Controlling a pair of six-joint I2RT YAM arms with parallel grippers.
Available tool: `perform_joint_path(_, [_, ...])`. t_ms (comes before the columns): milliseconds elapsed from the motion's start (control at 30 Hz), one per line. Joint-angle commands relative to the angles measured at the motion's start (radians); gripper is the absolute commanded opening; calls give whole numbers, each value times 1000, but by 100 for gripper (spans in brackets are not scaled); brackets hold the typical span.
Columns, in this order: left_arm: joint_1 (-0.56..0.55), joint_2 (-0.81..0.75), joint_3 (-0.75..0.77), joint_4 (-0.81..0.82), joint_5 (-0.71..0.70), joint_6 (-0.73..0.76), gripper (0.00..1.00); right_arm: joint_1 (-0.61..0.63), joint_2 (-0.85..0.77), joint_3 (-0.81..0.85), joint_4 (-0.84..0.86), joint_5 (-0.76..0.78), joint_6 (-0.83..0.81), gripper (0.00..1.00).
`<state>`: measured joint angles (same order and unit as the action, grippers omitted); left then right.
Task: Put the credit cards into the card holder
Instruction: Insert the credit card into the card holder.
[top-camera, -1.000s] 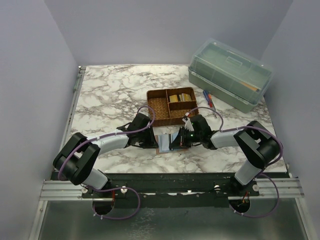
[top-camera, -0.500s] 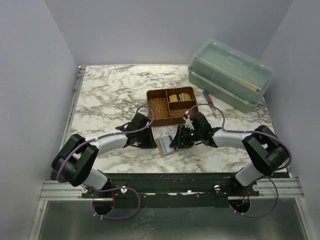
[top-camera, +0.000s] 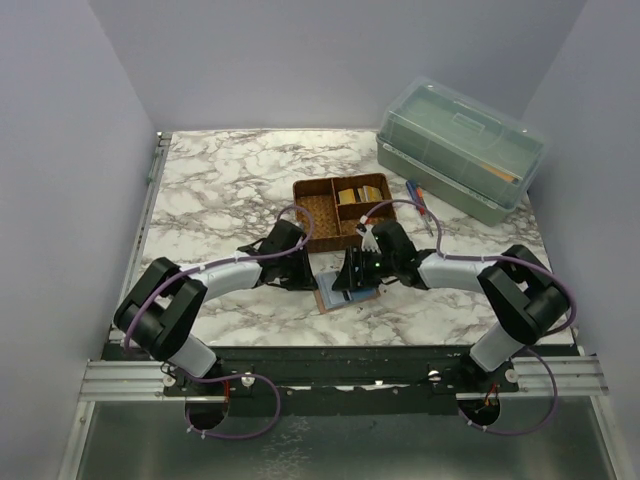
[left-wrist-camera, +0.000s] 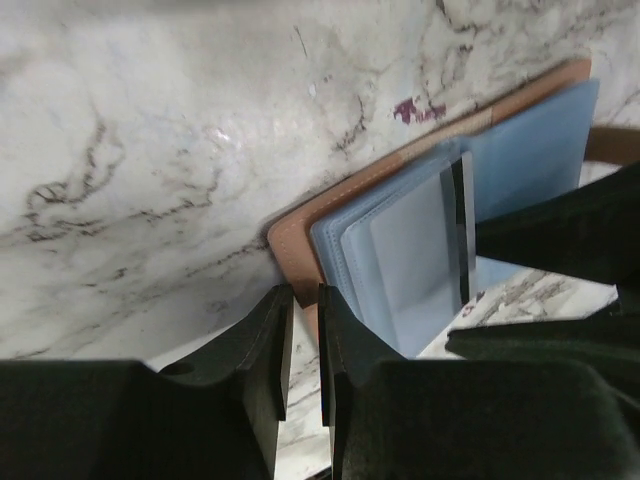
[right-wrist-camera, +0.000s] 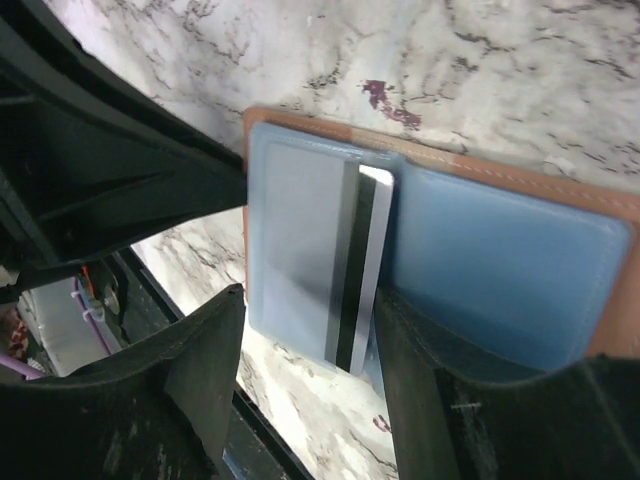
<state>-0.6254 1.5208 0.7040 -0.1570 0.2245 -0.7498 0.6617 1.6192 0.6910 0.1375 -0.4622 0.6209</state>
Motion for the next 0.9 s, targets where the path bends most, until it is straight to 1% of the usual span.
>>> perform_joint_path(0, [3, 32, 27, 13, 20, 14, 22, 30, 30, -7, 87, -99, 0, 58])
perform_joint_path(167, [3, 42, 32, 22, 26, 12, 22, 30, 16, -58, 270, -222, 83, 58])
perform_joint_path(233, [3, 39, 31, 21, 27, 13, 22, 30, -3, -69, 281, -208, 108, 58])
perform_joint_path(300, [4, 26, 23, 16, 25, 15, 22, 27, -35, -70, 230, -157, 118, 59])
perform_joint_path(333, [4, 15, 16, 12, 21, 14, 23, 21, -55, -67, 183, -119, 117, 60])
perform_joint_path(467, [15, -31, 5, -32, 13, 30, 26, 19, -120, -9, -109, 65, 48, 64])
perform_joint_path(567, [37, -72, -11, -53, 36, 38, 34, 19, -165, 10, -264, 134, 27, 65])
perform_joint_path(700, [71, -100, -28, -52, 124, 21, 47, 19, -218, -23, -317, 147, 61, 63])
perform_joint_path(767, [86, -94, -34, -39, 176, 6, 52, 19, -234, -61, -295, 183, 87, 60])
perform_joint_path(867, [108, -71, -58, 34, 285, -35, 61, 18, -219, -99, -272, 238, 116, 46])
